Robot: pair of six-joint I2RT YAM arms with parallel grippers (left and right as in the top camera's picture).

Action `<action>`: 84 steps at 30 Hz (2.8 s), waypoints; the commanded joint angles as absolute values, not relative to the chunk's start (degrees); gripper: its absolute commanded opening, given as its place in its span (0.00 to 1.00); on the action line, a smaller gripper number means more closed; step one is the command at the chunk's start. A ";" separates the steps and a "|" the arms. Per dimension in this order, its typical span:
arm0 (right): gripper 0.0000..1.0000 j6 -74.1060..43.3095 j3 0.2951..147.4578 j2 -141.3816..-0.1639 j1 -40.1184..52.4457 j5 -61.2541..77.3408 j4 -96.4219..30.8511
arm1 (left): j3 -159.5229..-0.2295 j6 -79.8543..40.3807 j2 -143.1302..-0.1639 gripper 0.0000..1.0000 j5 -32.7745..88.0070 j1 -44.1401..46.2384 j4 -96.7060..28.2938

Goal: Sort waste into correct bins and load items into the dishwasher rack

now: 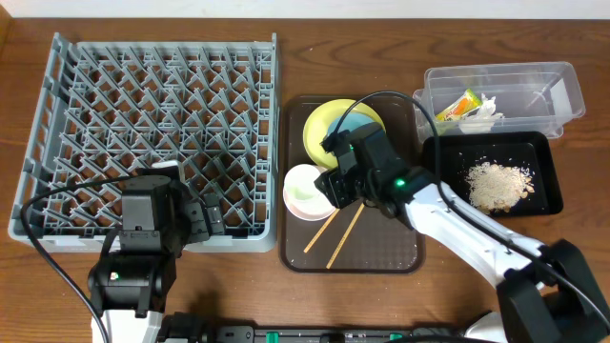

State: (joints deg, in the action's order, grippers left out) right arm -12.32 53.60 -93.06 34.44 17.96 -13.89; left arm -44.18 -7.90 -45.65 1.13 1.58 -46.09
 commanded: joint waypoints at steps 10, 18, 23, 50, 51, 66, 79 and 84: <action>0.03 -16.29 53.74 -95.20 34.44 17.43 -13.41 | -45.34 -8.45 -45.60 0.99 1.06 1.30 -46.04; 0.01 -17.43 54.41 -86.06 27.62 22.15 -13.74 | -45.34 -8.45 -45.60 0.99 14.81 1.30 -43.75; 0.01 -17.39 54.41 -80.77 20.16 29.89 -13.67 | -45.34 -8.51 -46.28 0.99 28.32 1.30 -39.05; 0.01 -16.47 54.41 -81.71 20.12 68.99 1.72 | -45.34 -33.43 -68.20 1.00 86.61 7.14 -0.49; 0.01 -16.80 54.41 -81.71 20.12 68.93 2.22 | -45.34 -34.39 -68.20 1.00 86.59 7.79 0.51; 0.01 -17.15 54.41 -81.71 20.12 68.82 5.56 | -45.34 -48.40 -68.20 0.78 85.78 16.01 17.30; 0.01 -17.15 54.41 -81.71 20.10 67.33 5.80 | -45.34 -48.29 -68.20 0.55 84.75 15.99 17.32; 0.08 -17.15 54.41 -81.71 19.92 67.33 5.48 | -45.34 -44.42 -68.20 0.39 82.87 15.99 17.30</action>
State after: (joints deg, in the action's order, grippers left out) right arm -17.82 54.22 -81.23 19.64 72.27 5.91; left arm -44.34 -47.35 -69.01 81.78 14.76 16.49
